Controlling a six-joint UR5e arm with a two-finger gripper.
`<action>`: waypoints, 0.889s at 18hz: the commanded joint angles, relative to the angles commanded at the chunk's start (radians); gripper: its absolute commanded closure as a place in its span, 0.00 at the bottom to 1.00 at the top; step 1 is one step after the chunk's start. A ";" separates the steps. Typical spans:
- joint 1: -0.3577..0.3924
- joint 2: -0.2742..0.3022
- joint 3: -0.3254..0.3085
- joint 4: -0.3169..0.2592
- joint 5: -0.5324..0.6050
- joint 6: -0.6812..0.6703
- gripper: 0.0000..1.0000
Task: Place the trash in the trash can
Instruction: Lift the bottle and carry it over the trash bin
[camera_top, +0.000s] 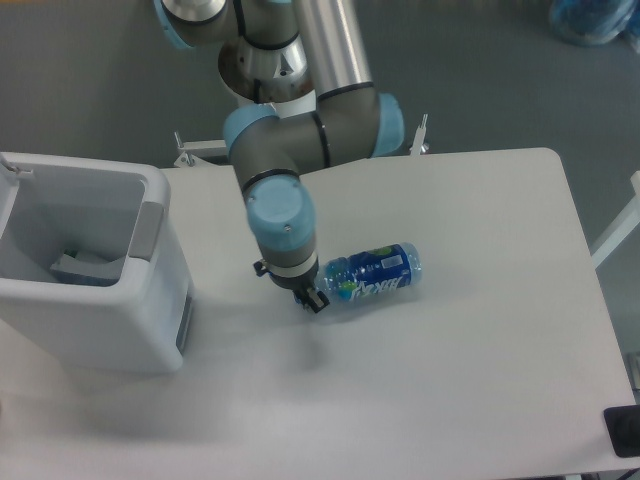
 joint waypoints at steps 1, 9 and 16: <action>0.008 0.002 0.014 0.000 -0.027 0.000 0.76; 0.051 0.031 0.193 0.002 -0.357 -0.309 0.79; 0.042 0.055 0.373 0.055 -0.580 -0.578 0.79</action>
